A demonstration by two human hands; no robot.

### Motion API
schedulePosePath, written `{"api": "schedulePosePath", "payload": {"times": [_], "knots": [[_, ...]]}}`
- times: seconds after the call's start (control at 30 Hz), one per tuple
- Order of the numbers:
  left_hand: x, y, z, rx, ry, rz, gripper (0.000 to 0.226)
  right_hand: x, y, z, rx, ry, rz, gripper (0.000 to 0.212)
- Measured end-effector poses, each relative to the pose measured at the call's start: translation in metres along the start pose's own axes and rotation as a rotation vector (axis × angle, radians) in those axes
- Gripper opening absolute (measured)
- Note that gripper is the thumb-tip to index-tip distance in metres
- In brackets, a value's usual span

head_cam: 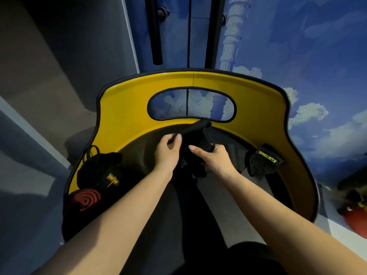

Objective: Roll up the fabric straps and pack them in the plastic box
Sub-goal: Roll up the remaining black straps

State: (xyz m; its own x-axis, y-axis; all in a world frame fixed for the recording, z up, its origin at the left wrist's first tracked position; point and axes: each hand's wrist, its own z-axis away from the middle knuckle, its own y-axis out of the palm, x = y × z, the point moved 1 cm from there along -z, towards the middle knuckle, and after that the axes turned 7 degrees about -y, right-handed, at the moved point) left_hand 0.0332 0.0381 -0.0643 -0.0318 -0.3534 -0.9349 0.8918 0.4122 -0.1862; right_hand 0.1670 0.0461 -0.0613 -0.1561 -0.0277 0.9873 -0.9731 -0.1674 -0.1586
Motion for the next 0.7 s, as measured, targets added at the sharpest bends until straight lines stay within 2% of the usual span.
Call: {"api": "schedulePosePath", "payload": {"times": [0.1, 0.23, 0.33, 0.4, 0.5, 0.57, 0.63, 0.7], "knots": [[0.008, -0.002, 0.001, 0.063, 0.003, -0.112, 0.030, 0.003, -0.001, -0.001, -0.025, 0.031, -0.008, 0.013], [0.007, -0.022, -0.007, 0.013, -0.051, -0.088, 0.003, 0.012, -0.020, -0.008, -0.040, 0.109, -0.041, 0.007], [0.004, -0.046, -0.018, -0.067, -0.015, -0.230, 0.007, 0.016, -0.043, -0.012, -0.059, 0.164, -0.018, 0.021], [-0.001, -0.060, -0.018, -0.015, -0.002, -0.276, 0.005, 0.017, -0.056, -0.014, -0.050, 0.170, 0.064, 0.013], [-0.002, -0.070, -0.017, 0.141, -0.019, -0.333, 0.014, 0.017, -0.063, -0.017, -0.060, 0.143, 0.176, 0.017], [0.004, -0.072, -0.019, 0.217, -0.098, -0.377, 0.029, 0.019, -0.064, -0.020, -0.085, 0.110, 0.210, 0.014], [0.012, -0.077, -0.022, 0.242, -0.161, -0.428, 0.047, 0.020, -0.066, -0.022, -0.104, 0.096, 0.238, 0.016], [0.015, -0.079, -0.024, 0.262, -0.155, -0.498, 0.051, 0.021, -0.071, -0.021, -0.120, 0.088, 0.292, 0.020]]}}
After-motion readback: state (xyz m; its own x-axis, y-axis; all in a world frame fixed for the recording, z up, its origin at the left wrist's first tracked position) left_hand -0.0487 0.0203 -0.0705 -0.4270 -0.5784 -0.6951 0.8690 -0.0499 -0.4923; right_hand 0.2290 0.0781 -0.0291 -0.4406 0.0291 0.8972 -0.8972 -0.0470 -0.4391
